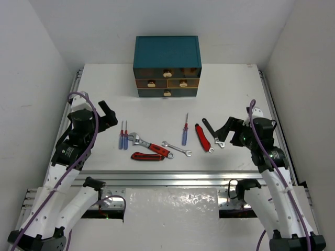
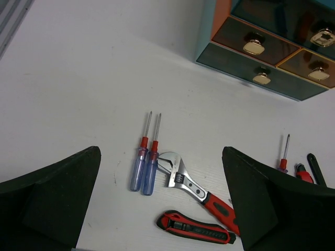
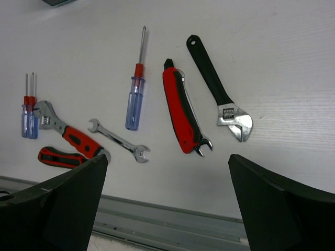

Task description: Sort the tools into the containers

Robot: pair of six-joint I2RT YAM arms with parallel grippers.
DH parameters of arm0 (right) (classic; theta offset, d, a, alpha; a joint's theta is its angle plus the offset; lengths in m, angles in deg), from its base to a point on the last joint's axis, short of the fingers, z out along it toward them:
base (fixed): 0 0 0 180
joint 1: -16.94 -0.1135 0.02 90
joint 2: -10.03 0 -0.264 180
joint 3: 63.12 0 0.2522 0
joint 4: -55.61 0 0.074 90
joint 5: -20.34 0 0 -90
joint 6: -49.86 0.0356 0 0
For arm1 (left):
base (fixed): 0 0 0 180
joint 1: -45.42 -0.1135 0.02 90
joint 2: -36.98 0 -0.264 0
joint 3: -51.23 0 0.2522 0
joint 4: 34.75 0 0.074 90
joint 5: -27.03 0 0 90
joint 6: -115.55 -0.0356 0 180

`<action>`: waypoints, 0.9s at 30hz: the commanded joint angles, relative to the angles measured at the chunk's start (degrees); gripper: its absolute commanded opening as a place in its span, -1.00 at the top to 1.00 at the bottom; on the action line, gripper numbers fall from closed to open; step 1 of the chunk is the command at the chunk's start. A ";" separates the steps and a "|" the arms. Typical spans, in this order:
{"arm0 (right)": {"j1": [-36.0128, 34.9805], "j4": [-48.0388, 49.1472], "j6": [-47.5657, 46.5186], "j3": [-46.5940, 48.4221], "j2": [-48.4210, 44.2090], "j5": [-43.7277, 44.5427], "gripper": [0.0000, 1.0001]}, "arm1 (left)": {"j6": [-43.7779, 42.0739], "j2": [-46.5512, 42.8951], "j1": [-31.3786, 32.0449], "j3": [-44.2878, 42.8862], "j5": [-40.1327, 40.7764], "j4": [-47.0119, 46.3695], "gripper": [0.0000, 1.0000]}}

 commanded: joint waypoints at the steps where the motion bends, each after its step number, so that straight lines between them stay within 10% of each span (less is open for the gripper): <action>1: 0.21 4.93 2.23 -0.03 0.36 -0.93 -0.98 | -0.20 -0.90 -0.65 -0.30 -0.17 -2.62 -1.00; 11: -0.41 52.42 26.01 -6.73 20.28 -26.41 -0.98 | -0.64 0.59 -0.65 -0.12 -0.53 -3.15 -1.00; 18: -8.40 65.39 33.51 11.55 52.69 -19.41 -0.98 | -0.38 1.82 -0.91 -0.21 1.50 -2.36 -1.00; 27: -16.31 69.18 40.38 31.50 72.60 -2.18 -0.98 | -0.02 2.79 -1.35 -0.21 2.46 -2.01 -1.00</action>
